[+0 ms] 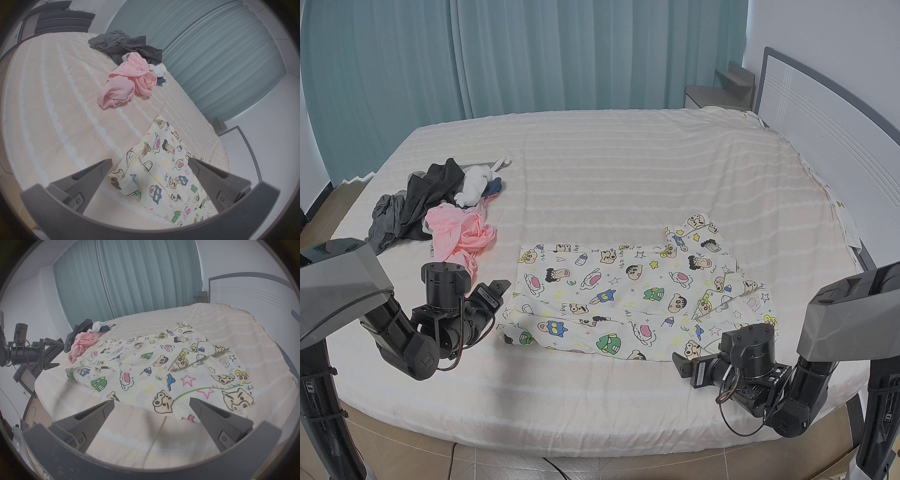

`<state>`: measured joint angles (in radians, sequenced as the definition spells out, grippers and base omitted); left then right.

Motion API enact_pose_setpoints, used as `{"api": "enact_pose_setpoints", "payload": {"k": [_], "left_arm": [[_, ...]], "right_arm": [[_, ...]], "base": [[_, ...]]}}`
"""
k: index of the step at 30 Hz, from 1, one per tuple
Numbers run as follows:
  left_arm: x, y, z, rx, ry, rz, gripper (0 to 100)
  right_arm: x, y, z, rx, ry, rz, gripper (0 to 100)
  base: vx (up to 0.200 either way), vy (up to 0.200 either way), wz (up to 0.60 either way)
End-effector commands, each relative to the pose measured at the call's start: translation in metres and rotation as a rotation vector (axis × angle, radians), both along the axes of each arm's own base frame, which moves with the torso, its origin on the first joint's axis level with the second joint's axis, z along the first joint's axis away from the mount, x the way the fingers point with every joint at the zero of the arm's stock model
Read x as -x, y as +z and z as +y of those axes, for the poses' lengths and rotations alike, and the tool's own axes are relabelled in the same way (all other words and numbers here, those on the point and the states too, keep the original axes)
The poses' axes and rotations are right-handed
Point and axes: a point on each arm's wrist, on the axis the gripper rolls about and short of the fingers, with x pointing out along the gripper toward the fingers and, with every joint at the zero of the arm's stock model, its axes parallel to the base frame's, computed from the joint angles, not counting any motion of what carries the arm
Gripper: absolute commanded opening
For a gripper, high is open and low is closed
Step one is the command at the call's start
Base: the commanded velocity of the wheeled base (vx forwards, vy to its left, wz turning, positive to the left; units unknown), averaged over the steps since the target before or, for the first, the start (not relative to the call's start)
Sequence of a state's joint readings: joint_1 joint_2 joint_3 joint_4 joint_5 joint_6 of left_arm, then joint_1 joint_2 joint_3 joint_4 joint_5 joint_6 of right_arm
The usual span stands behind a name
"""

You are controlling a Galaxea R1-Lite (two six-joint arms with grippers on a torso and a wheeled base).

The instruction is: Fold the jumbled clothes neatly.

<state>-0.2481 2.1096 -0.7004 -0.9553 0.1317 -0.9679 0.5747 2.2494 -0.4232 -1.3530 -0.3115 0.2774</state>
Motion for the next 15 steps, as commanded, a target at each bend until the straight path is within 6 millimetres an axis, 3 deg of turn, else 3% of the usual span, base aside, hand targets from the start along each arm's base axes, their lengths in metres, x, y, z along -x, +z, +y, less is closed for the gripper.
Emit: {"api": "enact_pose_setpoints", "payload": {"k": [1,7,15], "left_arm": [[0.0,-0.001,0.0,0.0,0.0,0.002,100],[0.0,-0.001,0.0,0.0,0.0,0.002,100],[0.001,-0.001,0.0,-0.001,0.0,0.005,100]], "right_arm": [[0.006,0.0,-0.007,0.011,-0.01,0.016,100],[0.026,-0.009,-0.018,0.052,0.005,0.096,100],[0.015,-0.018,-0.019,0.045,-0.02,0.096,100]], "base": [[0.0,0.0,0.0],[0.0,0.0,0.0],[0.0,0.0,0.0]]}}
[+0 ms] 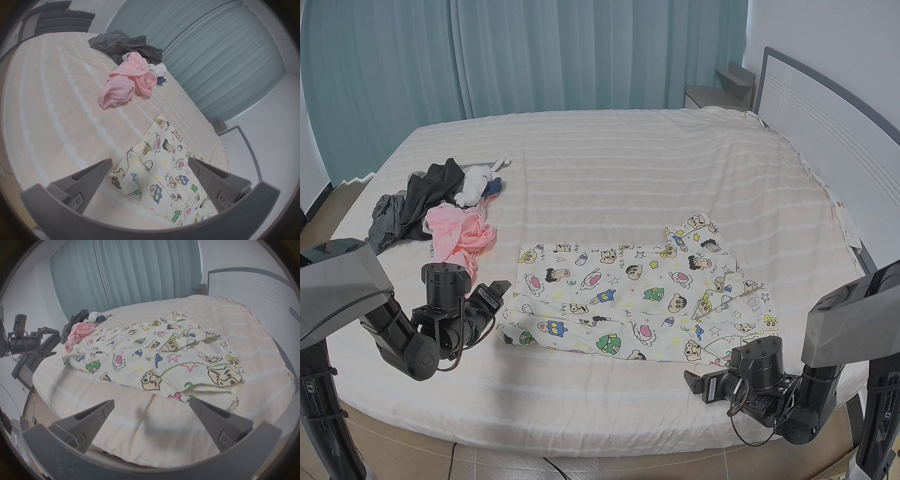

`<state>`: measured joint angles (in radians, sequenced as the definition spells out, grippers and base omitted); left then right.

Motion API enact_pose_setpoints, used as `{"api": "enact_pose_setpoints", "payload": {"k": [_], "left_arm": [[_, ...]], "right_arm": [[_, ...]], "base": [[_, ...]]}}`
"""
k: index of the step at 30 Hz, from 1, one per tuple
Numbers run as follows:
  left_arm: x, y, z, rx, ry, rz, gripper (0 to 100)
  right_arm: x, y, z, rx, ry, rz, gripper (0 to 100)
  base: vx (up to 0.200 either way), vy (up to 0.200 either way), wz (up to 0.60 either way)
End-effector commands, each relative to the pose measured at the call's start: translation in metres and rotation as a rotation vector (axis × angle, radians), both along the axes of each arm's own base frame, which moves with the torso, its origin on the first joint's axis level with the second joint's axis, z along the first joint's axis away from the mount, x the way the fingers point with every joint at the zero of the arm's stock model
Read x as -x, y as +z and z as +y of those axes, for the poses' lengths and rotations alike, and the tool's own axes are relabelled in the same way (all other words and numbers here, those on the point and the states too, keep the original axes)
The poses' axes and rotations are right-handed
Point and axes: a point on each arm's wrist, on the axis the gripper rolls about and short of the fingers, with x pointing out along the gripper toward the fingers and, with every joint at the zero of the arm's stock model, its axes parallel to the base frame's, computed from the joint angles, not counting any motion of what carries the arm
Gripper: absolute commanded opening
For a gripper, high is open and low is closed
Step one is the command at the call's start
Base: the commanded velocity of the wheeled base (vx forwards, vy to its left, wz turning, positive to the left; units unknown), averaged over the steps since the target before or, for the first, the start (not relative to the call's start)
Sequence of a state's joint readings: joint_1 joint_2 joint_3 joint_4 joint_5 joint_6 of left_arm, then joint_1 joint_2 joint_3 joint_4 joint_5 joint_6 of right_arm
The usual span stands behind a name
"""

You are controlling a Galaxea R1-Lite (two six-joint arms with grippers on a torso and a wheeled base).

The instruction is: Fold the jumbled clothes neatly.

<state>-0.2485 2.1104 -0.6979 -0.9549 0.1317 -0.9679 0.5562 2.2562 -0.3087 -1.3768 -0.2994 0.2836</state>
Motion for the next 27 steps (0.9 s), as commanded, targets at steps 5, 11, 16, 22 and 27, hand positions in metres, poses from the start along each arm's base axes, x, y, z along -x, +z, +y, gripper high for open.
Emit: {"api": "enact_pose_setpoints", "payload": {"k": [5,11,16,22,27], "left_arm": [[0.0,-0.001,0.0,-0.001,0.0,0.002,100],[0.0,-0.001,0.0,-0.001,0.0,0.002,100],[0.0,-0.002,0.0,-0.001,0.0,0.005,100],[0.0,-0.003,0.0,-0.002,0.002,0.007,100],[-0.001,-0.003,0.0,-0.002,0.002,0.007,100]], "right_arm": [[-0.017,-0.012,0.001,-0.01,-0.014,0.001,100],[-0.027,-0.017,0.006,-0.019,-0.016,-0.014,100],[-0.029,-0.014,0.013,-0.03,-0.001,-0.034,100],[-0.037,-0.007,0.018,-0.051,0.002,-0.073,100],[-0.036,0.0,0.023,-0.065,0.018,-0.09,100]], "base": [[0.0,0.0,0.0],[0.0,0.0,0.0],[0.0,0.0,0.0],[0.0,0.0,0.0],[0.0,0.0,0.0]]}}
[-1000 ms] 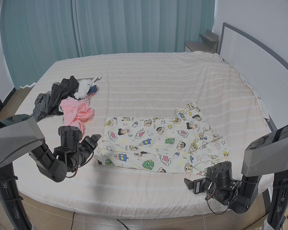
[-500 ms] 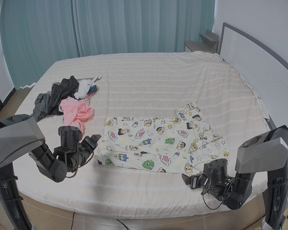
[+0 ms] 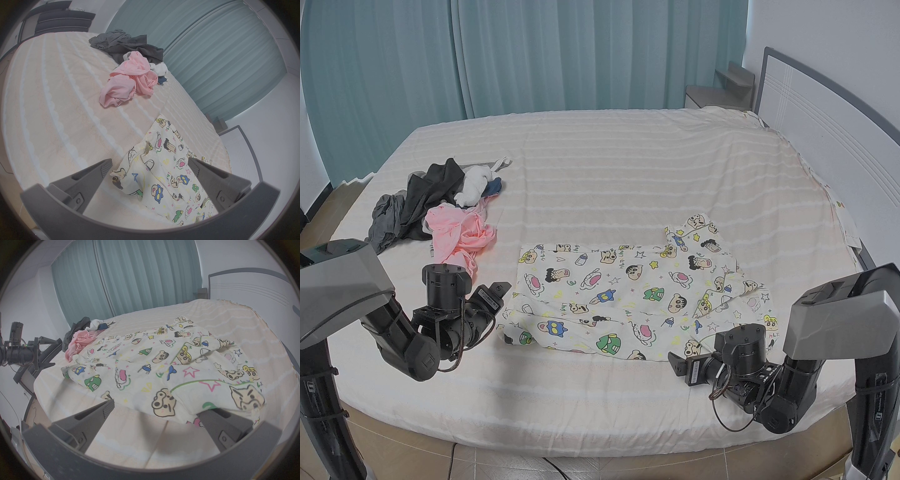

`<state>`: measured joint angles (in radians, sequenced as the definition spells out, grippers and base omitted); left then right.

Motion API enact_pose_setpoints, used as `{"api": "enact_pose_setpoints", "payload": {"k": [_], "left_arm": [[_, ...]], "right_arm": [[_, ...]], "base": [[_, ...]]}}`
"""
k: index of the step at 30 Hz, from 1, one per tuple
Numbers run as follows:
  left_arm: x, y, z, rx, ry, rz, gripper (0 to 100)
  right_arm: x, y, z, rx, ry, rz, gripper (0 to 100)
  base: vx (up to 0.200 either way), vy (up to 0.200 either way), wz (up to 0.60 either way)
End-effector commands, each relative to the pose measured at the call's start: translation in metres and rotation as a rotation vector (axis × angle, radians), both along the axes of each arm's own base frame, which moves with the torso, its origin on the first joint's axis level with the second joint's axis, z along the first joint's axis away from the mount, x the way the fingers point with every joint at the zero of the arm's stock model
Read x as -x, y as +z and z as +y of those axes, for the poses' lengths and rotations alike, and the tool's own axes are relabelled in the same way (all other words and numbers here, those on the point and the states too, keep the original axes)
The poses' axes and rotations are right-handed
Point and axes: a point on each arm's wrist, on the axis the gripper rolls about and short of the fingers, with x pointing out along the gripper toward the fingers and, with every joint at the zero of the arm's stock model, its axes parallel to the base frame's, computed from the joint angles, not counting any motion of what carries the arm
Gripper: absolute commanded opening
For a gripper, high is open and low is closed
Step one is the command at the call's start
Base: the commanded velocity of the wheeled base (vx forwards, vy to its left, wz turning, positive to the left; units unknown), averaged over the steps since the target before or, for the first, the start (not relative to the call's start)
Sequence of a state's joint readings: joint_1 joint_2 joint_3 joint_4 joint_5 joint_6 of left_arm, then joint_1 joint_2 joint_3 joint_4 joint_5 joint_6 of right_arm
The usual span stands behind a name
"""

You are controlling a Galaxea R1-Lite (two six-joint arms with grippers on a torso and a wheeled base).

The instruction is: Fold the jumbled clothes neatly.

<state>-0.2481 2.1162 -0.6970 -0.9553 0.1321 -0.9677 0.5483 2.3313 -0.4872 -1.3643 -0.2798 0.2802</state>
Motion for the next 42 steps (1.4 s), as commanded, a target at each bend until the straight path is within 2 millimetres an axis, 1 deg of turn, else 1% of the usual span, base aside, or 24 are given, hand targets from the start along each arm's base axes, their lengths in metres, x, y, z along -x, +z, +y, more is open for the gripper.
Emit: {"api": "enact_pose_setpoints", "payload": {"k": [1,3,4,7,10,17,22,25,28,29,30,31,32,35,37,39,42], "left_arm": [[0.0,-0.001,0.0,0.0,0.001,0.002,100],[0.0,-0.001,0.0,0.0,0.001,0.002,100],[0.0,-0.001,0.0,0.0,0.001,0.002,100],[0.0,-0.001,0.0,0.0,0.001,0.002,100],[0.0,-0.001,0.0,-0.001,0.002,0.002,100],[0.0,-0.004,0.0,-0.003,0.001,0.011,100],[-0.001,-0.005,0.0,-0.004,0.002,0.013,100],[-0.001,-0.005,0.0,-0.004,0.002,0.014,100],[-0.001,-0.005,0.0,-0.004,0.001,0.014,100],[-0.001,-0.005,0.0,-0.004,0.001,0.014,100],[-0.001,-0.005,0.0,-0.004,0.002,0.014,100],[-0.001,-0.006,0.0,-0.004,0.002,0.016,100],[-0.001,-0.006,0.0,-0.004,0.001,0.016,100],[-0.001,-0.006,0.0,-0.004,0.001,0.016,100],[-0.001,-0.006,0.0,-0.005,0.001,0.017,100],[0.0,-0.007,0.0,-0.004,-0.002,0.019,100],[0.001,-0.004,-0.001,0.028,-0.022,0.017,100]], "right_arm": [[0.001,0.01,0.005,-0.019,0.015,-0.029,100],[0.002,0.014,0.006,-0.025,0.018,-0.039,100],[0.002,0.021,0.007,-0.032,0.022,-0.052,100],[0.002,0.03,0.008,-0.035,0.026,-0.055,100],[0.006,0.035,0.008,-0.037,0.045,-0.042,100],[0.004,0.024,0.0,-0.021,0.024,0.016,100],[0.024,0.011,-0.009,0.013,0.052,0.106,100],[0.035,0.009,-0.017,-0.004,0.044,0.155,100],[0.046,0.016,-0.024,-0.035,0.04,0.168,100],[0.046,0.016,-0.024,-0.035,0.04,0.168,100],[0.051,0.023,-0.027,-0.056,0.045,0.164,100],[0.052,0.027,-0.028,-0.066,0.051,0.156,100],[0.052,0.034,-0.028,-0.084,0.057,0.134,100],[0.043,0.042,-0.03,-0.111,0.043,0.094,100],[0.033,0.043,-0.031,-0.119,0.022,0.077,100],[0.021,0.041,-0.038,-0.124,-0.02,0.07,100],[0.016,0.041,-0.047,-0.126,-0.055,0.068,100]], "base": [[0.0,0.0,0.0],[0.0,0.0,0.0],[0.0,0.0,0.0],[0.0,0.0,0.0],[0.0,0.0,0.0],[0.0,0.0,0.0],[0.0,0.0,0.0],[0.0,0.0,0.0],[0.0,0.0,0.0],[0.0,0.0,0.0],[0.0,0.0,0.0],[0.0,0.0,0.0],[0.0,0.0,0.0],[0.0,0.0,0.0],[0.0,0.0,0.0],[0.0,0.0,0.0],[0.0,0.0,0.0]]}}
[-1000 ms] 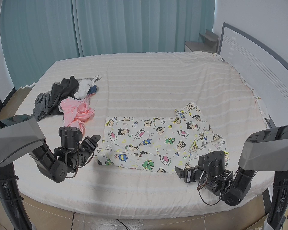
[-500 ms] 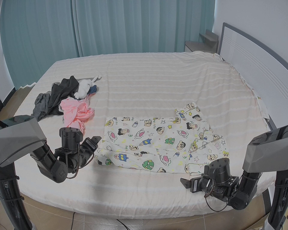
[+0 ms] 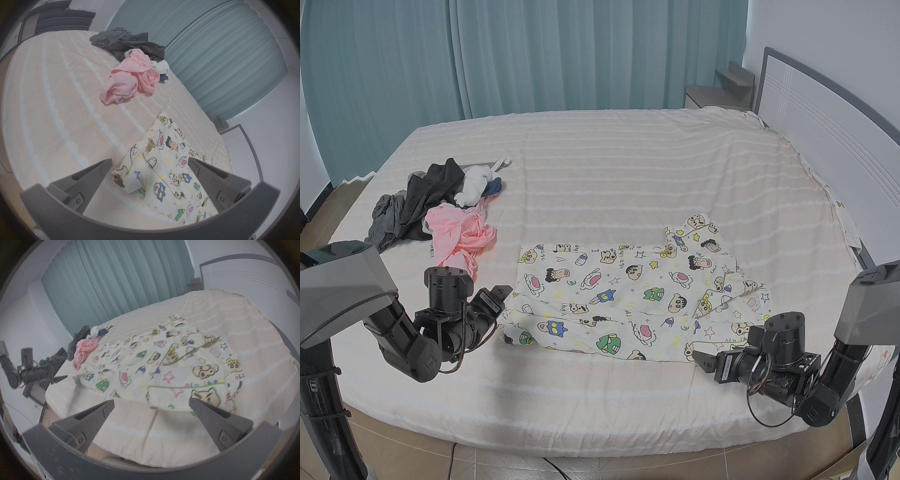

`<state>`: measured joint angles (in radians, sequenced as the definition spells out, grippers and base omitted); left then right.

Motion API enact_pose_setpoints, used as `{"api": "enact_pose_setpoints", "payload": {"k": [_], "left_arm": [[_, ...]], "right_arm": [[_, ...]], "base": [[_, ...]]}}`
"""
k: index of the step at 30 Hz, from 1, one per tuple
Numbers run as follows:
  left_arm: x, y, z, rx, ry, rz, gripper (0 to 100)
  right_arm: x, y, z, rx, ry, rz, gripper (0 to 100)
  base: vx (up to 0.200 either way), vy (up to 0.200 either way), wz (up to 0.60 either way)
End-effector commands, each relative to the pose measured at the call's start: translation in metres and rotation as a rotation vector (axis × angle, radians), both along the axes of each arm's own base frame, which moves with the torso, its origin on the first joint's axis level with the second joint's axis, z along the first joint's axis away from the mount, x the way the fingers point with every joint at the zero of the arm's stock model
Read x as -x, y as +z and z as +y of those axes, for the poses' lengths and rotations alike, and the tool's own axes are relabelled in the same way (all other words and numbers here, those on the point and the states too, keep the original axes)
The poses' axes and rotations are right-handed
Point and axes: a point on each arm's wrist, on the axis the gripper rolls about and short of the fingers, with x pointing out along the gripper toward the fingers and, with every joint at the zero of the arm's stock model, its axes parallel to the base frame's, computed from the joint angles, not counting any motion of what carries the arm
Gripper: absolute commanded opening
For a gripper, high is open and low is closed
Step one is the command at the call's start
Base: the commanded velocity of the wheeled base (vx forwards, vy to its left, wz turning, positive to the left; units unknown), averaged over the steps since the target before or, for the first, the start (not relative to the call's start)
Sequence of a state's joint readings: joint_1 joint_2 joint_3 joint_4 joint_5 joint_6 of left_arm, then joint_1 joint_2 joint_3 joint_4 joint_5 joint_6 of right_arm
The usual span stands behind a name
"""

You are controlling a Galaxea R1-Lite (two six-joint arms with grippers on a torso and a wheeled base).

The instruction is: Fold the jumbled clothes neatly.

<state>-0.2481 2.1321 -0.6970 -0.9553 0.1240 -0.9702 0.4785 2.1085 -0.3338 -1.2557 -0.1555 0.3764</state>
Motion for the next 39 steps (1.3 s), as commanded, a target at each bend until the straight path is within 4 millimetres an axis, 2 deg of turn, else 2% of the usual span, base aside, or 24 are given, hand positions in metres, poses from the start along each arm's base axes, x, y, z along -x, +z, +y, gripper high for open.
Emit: {"api": "enact_pose_setpoints", "payload": {"k": [1,4,7,12,17,23,27,33,39], "left_arm": [[0.004,0.003,-0.001,0.064,-0.038,0.009,100],[0.015,0.02,-0.001,0.176,-0.131,0.001,100],[0.022,0.03,-0.002,0.191,-0.17,-0.015,100],[0.024,0.03,-0.01,0.19,-0.192,-0.013,100],[0.025,0.029,-0.014,0.201,-0.219,-0.004,100],[0.022,0.027,-0.018,0.194,-0.237,-0.004,100],[0.02,0.015,-0.022,0.132,-0.264,0.013,100],[0.019,0.016,-0.026,0.094,-0.295,-0.001,100],[0.02,0.011,-0.015,-0.147,-0.393,0.0,100]], "right_arm": [[-0.013,0.003,-0.014,-0.013,-0.059,-0.02,100],[-0.012,0.01,-0.023,-0.025,-0.087,-0.033,100],[-0.004,0.016,-0.03,-0.029,-0.099,-0.034,100],[0.006,0.023,-0.032,-0.035,-0.088,-0.04,100],[0.0,0.022,-0.036,-0.038,-0.108,-0.044,100],[-0.003,0.025,-0.039,-0.051,-0.104,-0.053,100],[-0.003,0.024,-0.038,-0.052,-0.101,-0.053,100],[-0.004,0.025,-0.038,-0.053,-0.099,-0.057,100],[-0.002,0.024,-0.039,-0.061,-0.079,-0.042,100]], "base": [[0.0,0.0,0.0],[0.0,0.0,0.0],[0.0,0.0,0.0],[0.0,0.0,0.0],[0.0,0.0,0.0],[0.2,0.0,0.0],[0.2,0.0,0.0],[0.067,0.0,0.0],[0.0,0.0,0.0]]}}
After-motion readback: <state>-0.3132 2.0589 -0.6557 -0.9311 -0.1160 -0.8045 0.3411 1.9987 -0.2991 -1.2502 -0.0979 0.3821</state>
